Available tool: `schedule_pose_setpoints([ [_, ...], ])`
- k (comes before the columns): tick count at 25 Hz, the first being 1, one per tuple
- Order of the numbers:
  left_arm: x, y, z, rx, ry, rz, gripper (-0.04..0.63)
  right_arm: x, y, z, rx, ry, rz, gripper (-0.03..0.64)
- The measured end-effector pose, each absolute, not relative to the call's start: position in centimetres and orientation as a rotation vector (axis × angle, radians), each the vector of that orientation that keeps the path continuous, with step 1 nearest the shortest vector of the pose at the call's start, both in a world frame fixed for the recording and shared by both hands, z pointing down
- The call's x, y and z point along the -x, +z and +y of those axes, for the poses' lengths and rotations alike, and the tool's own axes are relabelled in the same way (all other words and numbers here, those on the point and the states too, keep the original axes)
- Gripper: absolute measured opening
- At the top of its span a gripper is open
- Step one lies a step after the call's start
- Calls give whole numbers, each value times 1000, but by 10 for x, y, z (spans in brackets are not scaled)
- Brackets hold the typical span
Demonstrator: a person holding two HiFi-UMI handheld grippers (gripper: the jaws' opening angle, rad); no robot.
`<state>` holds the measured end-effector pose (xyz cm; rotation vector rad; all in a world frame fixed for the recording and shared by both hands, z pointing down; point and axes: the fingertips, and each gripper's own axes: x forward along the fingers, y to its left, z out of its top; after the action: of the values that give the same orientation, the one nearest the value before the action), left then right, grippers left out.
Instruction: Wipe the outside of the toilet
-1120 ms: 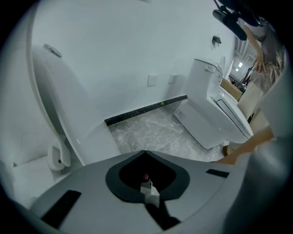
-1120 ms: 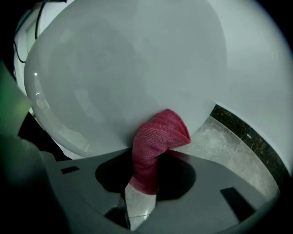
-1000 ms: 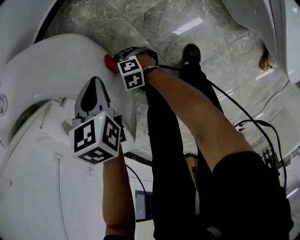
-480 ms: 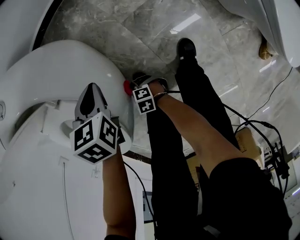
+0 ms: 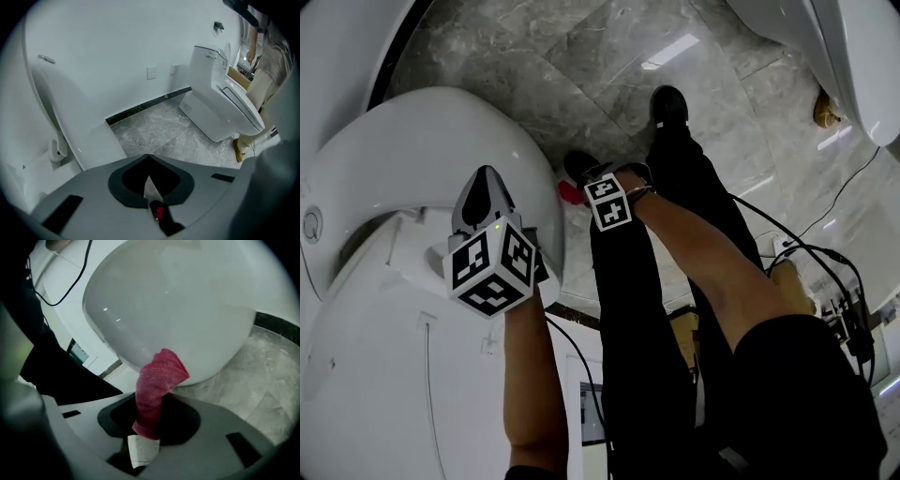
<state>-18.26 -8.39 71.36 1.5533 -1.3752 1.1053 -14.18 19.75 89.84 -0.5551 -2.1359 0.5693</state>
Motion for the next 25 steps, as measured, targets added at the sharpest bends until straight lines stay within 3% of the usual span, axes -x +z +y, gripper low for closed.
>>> schedule_pose_setpoints([
  [11, 174, 720, -124, -1549, 1064, -1426, 9, 208, 917, -117, 57, 365, -2322, 141],
  [19, 180, 727, -131, -1499, 1019, -1470, 9, 277, 932, -134, 119, 243, -2373, 143],
  [25, 191, 722, -128, -1498, 985, -1494, 9, 285, 949, -127, 202, 78, -2336, 141],
])
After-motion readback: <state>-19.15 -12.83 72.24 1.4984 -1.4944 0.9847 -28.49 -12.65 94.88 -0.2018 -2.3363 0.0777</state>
